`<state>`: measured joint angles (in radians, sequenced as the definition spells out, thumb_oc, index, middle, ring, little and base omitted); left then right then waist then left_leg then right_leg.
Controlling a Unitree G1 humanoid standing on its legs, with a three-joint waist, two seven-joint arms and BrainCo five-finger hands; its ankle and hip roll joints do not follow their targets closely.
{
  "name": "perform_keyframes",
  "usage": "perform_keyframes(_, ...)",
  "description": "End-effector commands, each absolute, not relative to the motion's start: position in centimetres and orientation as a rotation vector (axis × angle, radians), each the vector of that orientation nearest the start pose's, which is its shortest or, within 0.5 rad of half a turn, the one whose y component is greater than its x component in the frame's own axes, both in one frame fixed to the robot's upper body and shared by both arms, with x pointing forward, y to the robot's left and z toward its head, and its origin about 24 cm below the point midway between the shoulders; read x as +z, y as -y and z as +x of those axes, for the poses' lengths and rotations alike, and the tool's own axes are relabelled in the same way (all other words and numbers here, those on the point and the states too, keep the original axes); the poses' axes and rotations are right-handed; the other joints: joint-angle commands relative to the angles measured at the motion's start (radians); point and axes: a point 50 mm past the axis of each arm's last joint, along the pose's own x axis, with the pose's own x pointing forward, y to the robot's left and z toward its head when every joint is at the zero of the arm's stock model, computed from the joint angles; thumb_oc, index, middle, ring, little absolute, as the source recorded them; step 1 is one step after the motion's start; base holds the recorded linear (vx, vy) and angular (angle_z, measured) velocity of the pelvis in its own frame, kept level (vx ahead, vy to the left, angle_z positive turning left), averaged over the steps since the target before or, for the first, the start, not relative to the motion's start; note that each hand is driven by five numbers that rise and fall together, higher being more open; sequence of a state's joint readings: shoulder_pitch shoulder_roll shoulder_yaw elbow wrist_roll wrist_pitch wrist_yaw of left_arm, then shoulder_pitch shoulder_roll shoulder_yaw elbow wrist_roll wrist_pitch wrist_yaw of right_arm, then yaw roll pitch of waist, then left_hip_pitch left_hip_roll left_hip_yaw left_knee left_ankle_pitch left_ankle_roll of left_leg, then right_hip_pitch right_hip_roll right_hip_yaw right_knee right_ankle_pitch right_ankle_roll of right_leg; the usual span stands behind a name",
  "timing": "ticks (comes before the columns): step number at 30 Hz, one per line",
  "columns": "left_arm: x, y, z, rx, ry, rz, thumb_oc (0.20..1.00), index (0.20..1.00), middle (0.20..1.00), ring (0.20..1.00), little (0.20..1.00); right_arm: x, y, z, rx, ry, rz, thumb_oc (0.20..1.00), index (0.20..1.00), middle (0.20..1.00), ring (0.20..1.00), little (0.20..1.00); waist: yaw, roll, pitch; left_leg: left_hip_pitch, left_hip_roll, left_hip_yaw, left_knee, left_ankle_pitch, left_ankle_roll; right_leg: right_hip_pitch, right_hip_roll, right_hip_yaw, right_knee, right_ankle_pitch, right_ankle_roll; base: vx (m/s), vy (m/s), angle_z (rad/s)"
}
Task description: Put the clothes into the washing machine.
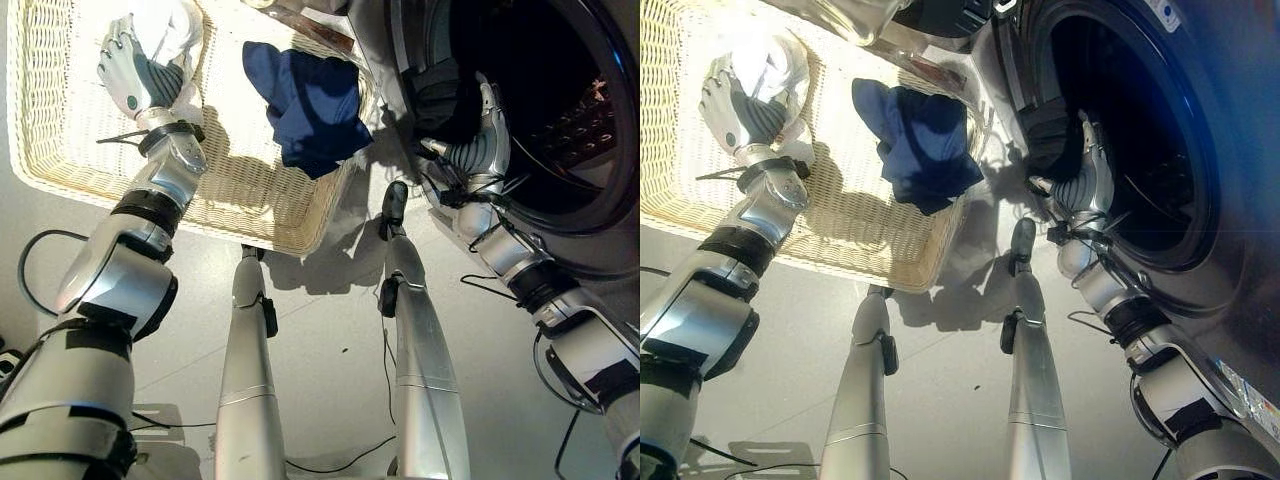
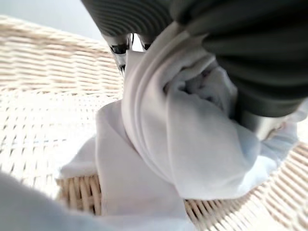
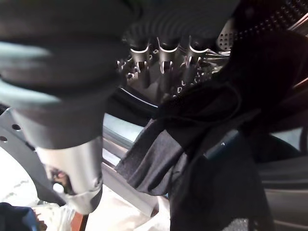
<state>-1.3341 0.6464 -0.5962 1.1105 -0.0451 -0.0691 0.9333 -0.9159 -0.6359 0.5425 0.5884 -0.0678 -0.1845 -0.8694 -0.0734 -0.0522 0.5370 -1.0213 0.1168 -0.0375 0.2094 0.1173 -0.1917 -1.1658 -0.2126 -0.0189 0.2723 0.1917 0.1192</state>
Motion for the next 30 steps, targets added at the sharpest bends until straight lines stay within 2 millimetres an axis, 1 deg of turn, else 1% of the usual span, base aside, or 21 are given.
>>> perform_keyframes(1, 27.4, -25.4, 39.1, 0.918, 0.572, 0.568, 0.2, 0.2, 0.2, 0.2, 0.2, 22.5, 18.4, 35.7, -0.474, 0.831, -0.634, 1.0, 1.0, 1.0, 1.0, 1.0, -0.018, 0.026, -0.017, -0.005, -0.048, -0.029, 0.011, 0.019, 0.063, 0.025, 0.067, 0.01, 0.025, 0.004, 0.062, 0.0, -0.037, 0.0)
perform_keyframes(3, 27.3, -24.8, 39.0, 0.875, 0.622, 0.472, 0.2, 0.2, 0.2, 0.2, 0.2, 22.4, 18.3, 35.5, -0.464, 0.828, -0.59, 1.0, 1.0, 1.0, 1.0, 1.0, -0.015, 0.027, -0.017, 0.0, -0.049, -0.031, 0.011, 0.016, 0.063, 0.03, 0.065, 0.009, 0.025, 0.003, 0.063, 0.0, -0.039, 0.0)
perform_keyframes(4, 27.3, -24.8, 39.0, 0.875, 0.622, 0.472, 0.2, 0.2, 0.2, 0.2, 0.2, 22.4, 18.3, 35.5, -0.464, 0.828, -0.59, 1.0, 1.0, 1.0, 1.0, 1.0, -0.015, 0.027, -0.017, 0.0, -0.049, -0.031, 0.011, 0.016, 0.063, 0.03, 0.065, 0.009, 0.025, 0.003, 0.063, 0.0, -0.056, 0.0)
perform_keyframes(6, 27.0, -23.5, 38.5, 0.782, 0.717, 0.295, 0.2, 0.2, 0.2, 0.2, 0.2, 22.3, 17.8, 35.0, -0.423, 0.828, -0.498, 1.0, 1.0, 1.0, 1.0, 1.0, -0.01, 0.028, -0.017, 0.004, -0.049, -0.033, 0.009, 0.012, 0.063, 0.035, 0.067, 0.008, 0.027, -0.002, 0.062, 0.0, -0.056, 0.0)
perform_keyframes(7, 27.0, -23.3, 38.4, 0.769, 0.732, 0.27, 0.2, 0.2, 0.2, 0.2, 0.2, 22.2, 17.7, 34.9, -0.416, 0.826, -0.483, 1.0, 1.0, 1.0, 1.0, 1.0, -0.009, 0.028, -0.017, 0.005, -0.049, -0.033, 0.009, 0.012, 0.063, 0.036, 0.067, 0.008, 0.027, -0.003, 0.062, 0.0, -0.043, 0.0)
perform_keyframes(8, 26.7, -22.4, 38.1, 0.706, 0.78, 0.183, 0.2, 0.2, 0.2, 0.2, 0.2, 22.1, 17.3, 34.6, -0.382, 0.82, -0.422, 1.0, 1.0, 1.0, 1.0, 1.0, -0.007, 0.029, -0.017, 0.007, -0.049, -0.034, 0.007, 0.01, 0.063, 0.037, 0.069, 0.008, 0.028, -0.005, 0.062, 0.0, 0.0, 0.0)
perform_keyframes(9, 26.7, -22.4, 38.1, 0.706, 0.779, 0.183, 0.2, 0.2, 0.2, 0.2, 0.2, 22.1, 17.3, 34.6, -0.382, 0.82, -0.422, 1.0, 1.0, 1.0, 1.0, 1.0, -0.007, 0.029, -0.017, 0.008, -0.049, -0.034, 0.007, 0.01, 0.063, 0.038, 0.069, 0.008, 0.028, -0.005, 0.061, 0.0, -0.032, 0.0)
perform_keyframes(10, 26.5, -21.7, 37.8, 0.657, 0.81, 0.121, 0.2, 0.2, 0.2, 0.2, 0.2, 22.1, 17.0, 34.4, -0.35, 0.818, -0.37, 1.0, 1.0, 1.0, 1.0, 1.0, -0.004, 0.029, -0.017, 0.008, -0.05, -0.036, 0.007, 0.009, 0.064, 0.038, 0.069, 0.008, 0.029, -0.006, 0.061, 0.01, -0.037, 0.0)
perform_keyframes(11, 25.7, -20.5, 37.2, 0.557, 0.856, 0.052, 0.2, 0.2, 0.2, 0.2, 0.2, 21.9, 16.4, 33.8, -0.289, 0.814, -0.298, 1.0, 1.0, 1.0, 1.0, 1.0, 0.001, 0.03, -0.017, 0.01, -0.052, -0.039, 0.008, 0.005, 0.066, 0.041, 0.071, 0.007, 0.032, -0.008, 0.06, 0.01, -0.052, -0.01)
perform_keyframes(12, 25.3, -19.6, 36.8, 0.499, 0.886, 0.002, 0.2, 0.2, 0.2, 0.2, 0.2, 21.8, 16.0, 33.5, -0.252, 0.811, -0.247, 1.0, 1.0, 1.0, 1.0, 1.0, 0.004, 0.03, -0.017, 0.009, -0.053, -0.04, 0.01, 0.004, 0.069, 0.041, 0.071, 0.006, 0.034, -0.008, 0.06, 0.01, -0.056, -0.01)
perform_keyframes(13, 24.6, -18.4, 35.9, 0.411, 0.931, -0.045, 0.2, 0.2, 0.2, 0.2, 0.2, 21.7, 15.4, 32.8, -0.207, 0.821, -0.191, 1.0, 1.0, 1.0, 1.0, 1.0, 0.01, 0.031, -0.017, 0.01, -0.053, -0.043, 0.01, 0.001, 0.071, 0.042, 0.071, 0.003, 0.037, -0.011, 0.06, 0.01, -0.038, -0.01)
perform_keyframes(14, 24.4, -18.2, 35.8, 0.397, 0.935, -0.051, 0.2, 0.2, 0.2, 0.2, 0.2, 21.7, 15.3, 32.7, -0.198, 0.819, -0.178, 1.0, 1.0, 1.0, 1.0, 1.0, 0.011, 0.031, -0.017, 0.012, -0.053, -0.043, 0.01, 0.0, 0.071, 0.044, 0.072, 0.002, 0.037, -0.011, 0.06, 0.01, -0.036, 0.0)
perform_keyframes(16, 23.1, -16.6, 34.4, 0.274, 0.985, -0.109, 0.2, 0.2, 0.2, 0.2, 0.2, 21.6, 14.6, 31.8, -0.126, 0.821, -0.098, 1.0, 1.0, 1.0, 1.0, 1.0, 0.021, 0.034, -0.017, 0.017, -0.055, -0.046, 0.007, -0.003, 0.076, 0.052, 0.068, -0.003, 0.038, -0.013, 0.061, 0.0, -0.033, 0.0)
perform_keyframes(18, 22.7, -15.7, 33.7, 0.208, 1.01, -0.119, 0.2, 0.2, 0.2, 0.2, 0.2, 21.6, 14.2, 31.3, -0.068, 0.812, -0.063, 1.0, 1.0, 1.0, 1.0, 1.0, 0.026, 0.037, -0.017, 0.022, -0.057, -0.047, 0.005, -0.003, 0.079, 0.059, 0.066, -0.007, 0.037, -0.013, 0.061, 0.0, 0.0, 0.0)
perform_keyframes(19, 22.6, -15.0, 33.0, 0.147, 1.035, -0.127, 0.2, 0.2, 0.2, 0.2, 0.2, 21.7, 13.9, 30.9, -0.02, 0.812, -0.033, 1.0, 1.0, 1.0, 1.0, 1.0, 0.031, 0.038, -0.017, 0.023, -0.058, -0.048, 0.004, -0.003, 0.082, 0.061, 0.063, -0.012, 0.039, -0.012, 0.062, 0.0, 0.0, 0.0)
perform_keyframes(20, 22.5, -15.0, 33.0, 0.146, 1.034, -0.127, 0.2, 0.2, 0.2, 0.2, 0.2, 21.7, 13.9, 30.9, -0.02, 0.811, -0.033, 1.0, 1.0, 1.0, 1.0, 1.0, 0.031, 0.038, -0.017, 0.024, -0.058, -0.048, 0.004, -0.003, 0.082, 0.061, 0.063, -0.012, 0.038, -0.012, 0.062, 0.0, 0.0, 0.0)
perform_keyframes(21, 22.5, -14.4, 32.2, 0.084, 1.059, -0.12, 0.2, 0.2, 0.2, 0.2, 0.2, 21.8, 13.5, 30.6, 0.053, 0.801, -0.001, 1.0, 1.0, 1.0, 1.0, 1.0, 0.035, 0.039, -0.017, 0.025, -0.059, -0.049, 0.004, -0.004, 0.085, 0.063, 0.059, -0.016, 0.039, -0.011, 0.063, 0.0, 0.0, 0.0)
perform_keyframes(22, 22.7, -14.0, 31.7, 0.031, 1.08, -0.112, 0.2, 0.2, 0.2, 0.2, 0.2, 21.8, 13.2, 30.2, 0.108, 0.795, 0.031, 1.0, 1.0, 1.0, 1.0, 1.0, 0.039, 0.04, -0.017, 0.026, -0.06, -0.05, 0.005, -0.004, 0.087, 0.066, 0.054, -0.02, 0.038, -0.01, 0.063, 0.01, -0.03, 0.0)
perform_keyframes(26, 23.2, -13.1, 30.5, -0.089, 1.123, -0.082, 0.2, 0.2, 0.2, 0.2, 0.2, 22.0, 12.6, 29.6, 0.243, 0.77, 0.114, 1.0, 1.0, 1.0, 1.0, 1.0, 0.046, 0.043, -0.017, 0.03, -0.062, -0.051, 0.007, -0.002, 0.092, 0.072, 0.046, -0.027, 0.038, -0.008, 0.064, 0.0, 0.0, 0.0)
perform_keyframes(30, 23.7, -12.1, 29.4, -0.192, 1.162, -0.026, 0.2, 0.2, 0.2, 0.2, 0.2, 21.8, 11.9, 29.1, 0.399, 0.709, 0.238, 1.0, 1.0, 1.0, 1.0, 1.0, 0.051, 0.044, -0.017, 0.032, -0.064, -0.05, 0.008, 0.0, 0.095, 0.079, 0.037, -0.035, 0.035, -0.006, 0.066, 0.0, 0.0, 0.0)
